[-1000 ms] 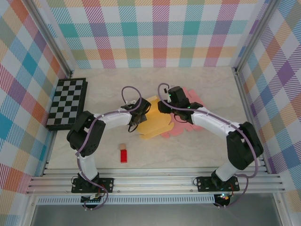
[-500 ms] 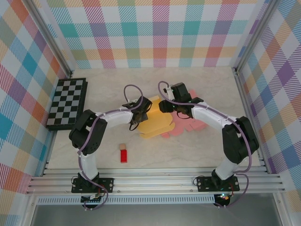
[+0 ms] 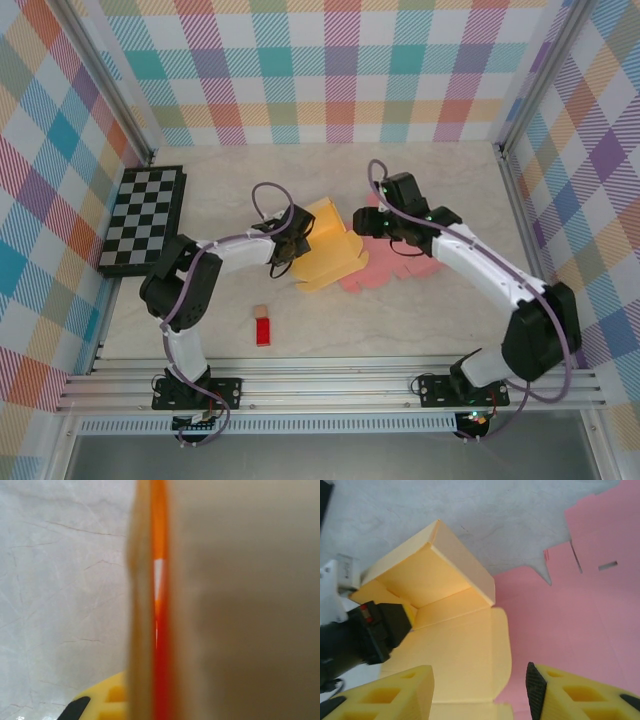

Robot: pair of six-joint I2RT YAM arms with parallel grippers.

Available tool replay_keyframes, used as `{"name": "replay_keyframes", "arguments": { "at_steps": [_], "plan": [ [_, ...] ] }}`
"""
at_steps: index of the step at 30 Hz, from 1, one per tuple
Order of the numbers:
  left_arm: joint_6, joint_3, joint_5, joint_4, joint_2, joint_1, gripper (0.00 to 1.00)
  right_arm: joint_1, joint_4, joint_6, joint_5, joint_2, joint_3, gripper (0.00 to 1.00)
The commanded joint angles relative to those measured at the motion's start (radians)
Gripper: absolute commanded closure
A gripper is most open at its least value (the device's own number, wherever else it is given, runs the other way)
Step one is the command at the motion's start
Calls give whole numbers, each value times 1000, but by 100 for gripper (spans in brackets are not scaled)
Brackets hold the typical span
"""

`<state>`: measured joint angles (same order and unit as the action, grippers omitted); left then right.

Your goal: Fold the paper box

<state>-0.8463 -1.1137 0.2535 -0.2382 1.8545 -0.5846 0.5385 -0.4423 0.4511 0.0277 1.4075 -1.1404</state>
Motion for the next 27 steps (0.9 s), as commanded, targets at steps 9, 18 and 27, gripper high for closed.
{"name": "replay_keyframes", "arguments": {
  "at_steps": [9,18,27],
  "plan": [
    [-208,78,-61,78,-4,11,100,13,239,377,-171,-55,291,44],
    [-247,99,-81,105,-8,1,100,76,387,409,-165,12,299,62],
    [-283,91,-89,106,1,-3,100,212,336,406,26,35,232,95]
  ]
}}
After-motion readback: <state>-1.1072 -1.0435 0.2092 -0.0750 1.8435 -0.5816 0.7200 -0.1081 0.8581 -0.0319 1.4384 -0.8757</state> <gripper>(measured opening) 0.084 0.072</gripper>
